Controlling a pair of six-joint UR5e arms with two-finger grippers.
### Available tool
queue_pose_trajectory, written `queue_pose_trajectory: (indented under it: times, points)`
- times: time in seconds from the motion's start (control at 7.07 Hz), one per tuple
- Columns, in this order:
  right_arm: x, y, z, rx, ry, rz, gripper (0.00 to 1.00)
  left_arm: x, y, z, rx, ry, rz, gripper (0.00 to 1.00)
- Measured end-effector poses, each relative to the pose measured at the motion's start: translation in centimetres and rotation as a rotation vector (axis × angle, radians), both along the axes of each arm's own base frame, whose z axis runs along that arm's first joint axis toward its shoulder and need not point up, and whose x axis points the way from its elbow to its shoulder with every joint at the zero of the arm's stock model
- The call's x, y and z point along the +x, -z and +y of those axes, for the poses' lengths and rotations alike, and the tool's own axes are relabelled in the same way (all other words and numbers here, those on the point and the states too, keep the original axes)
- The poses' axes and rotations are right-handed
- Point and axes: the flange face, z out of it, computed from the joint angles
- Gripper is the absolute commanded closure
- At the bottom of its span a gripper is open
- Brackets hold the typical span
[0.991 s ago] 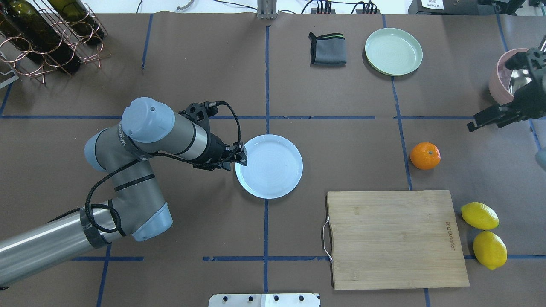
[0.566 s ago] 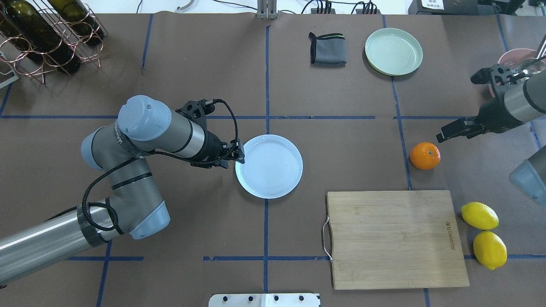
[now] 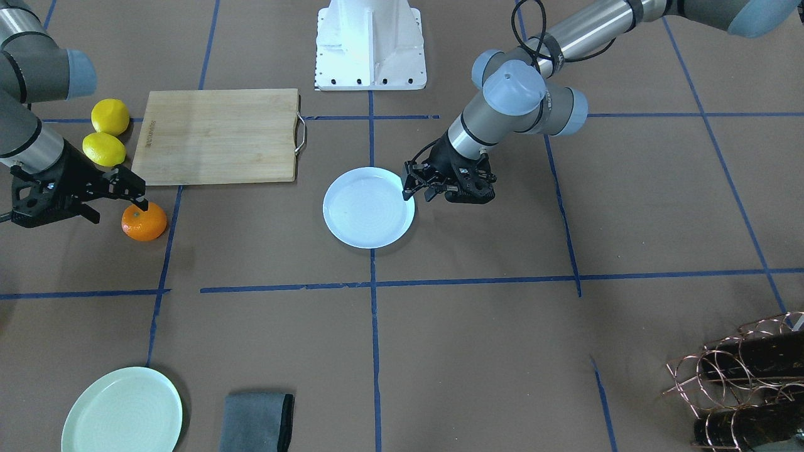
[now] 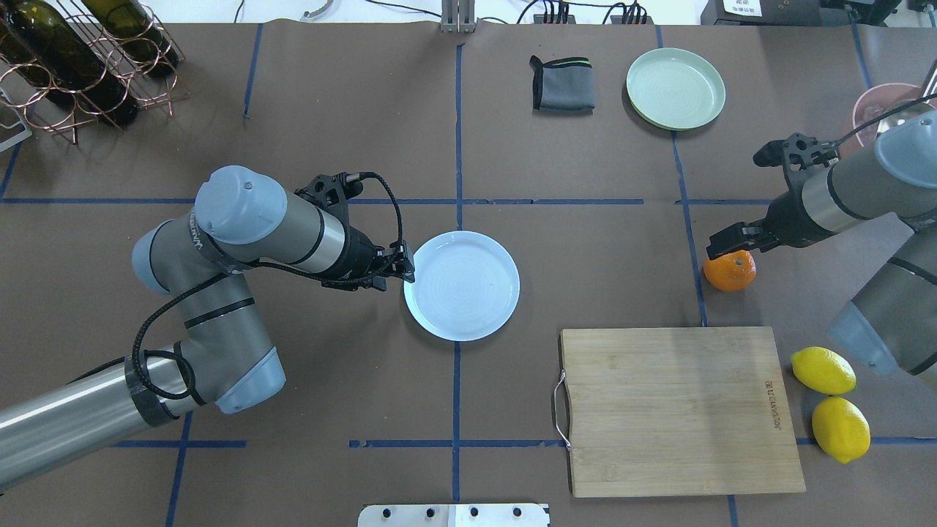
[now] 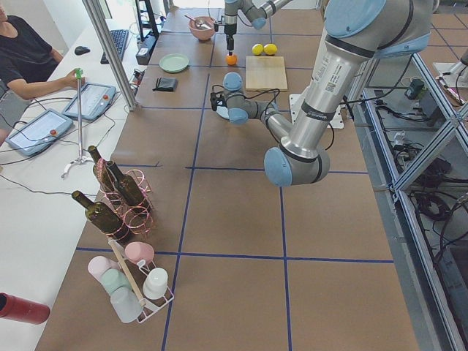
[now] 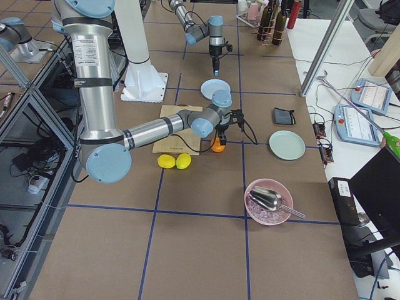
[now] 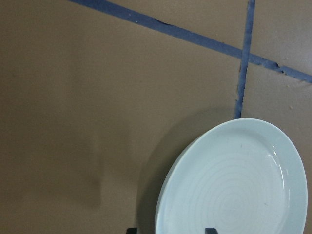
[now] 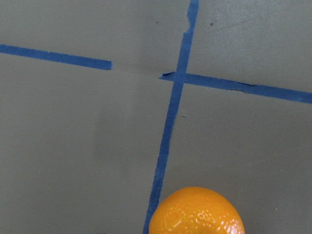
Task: Pick orange to plate
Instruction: 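Reach the right gripper down to the orange while the left gripper holds the plate, then grasp the orange with the right gripper while the left arm withdraws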
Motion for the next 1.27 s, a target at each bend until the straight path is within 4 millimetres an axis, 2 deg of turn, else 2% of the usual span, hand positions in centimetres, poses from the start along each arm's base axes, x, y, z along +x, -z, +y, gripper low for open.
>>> queue_pose_trajectory:
  times: [0.71, 0.99, 1.13, 1.27]
  points:
    - [-2.1, -2.5, 0.2, 0.019, -0.025, 0.089, 0.00, -0.2, 0.2, 0.1, 0.003, 0.001, 0.004, 0.43]
    - [-3.2, -3.0, 0.8, -0.009, -0.027, 0.092, 0.00, -0.9, 0.7, 0.1, 0.011, 0.008, 0.015, 0.25]
    - [-3.7, -3.0, 1.1, -0.031, -0.039, 0.092, 0.00, -2.6, 1.1, 0.6, 0.023, 0.017, 0.033, 0.00]
    - [-3.9, -3.2, 1.3, -0.041, -0.045, 0.094, 0.00, -5.6, 1.1, 1.3, 0.038, 0.034, 0.052, 0.00]
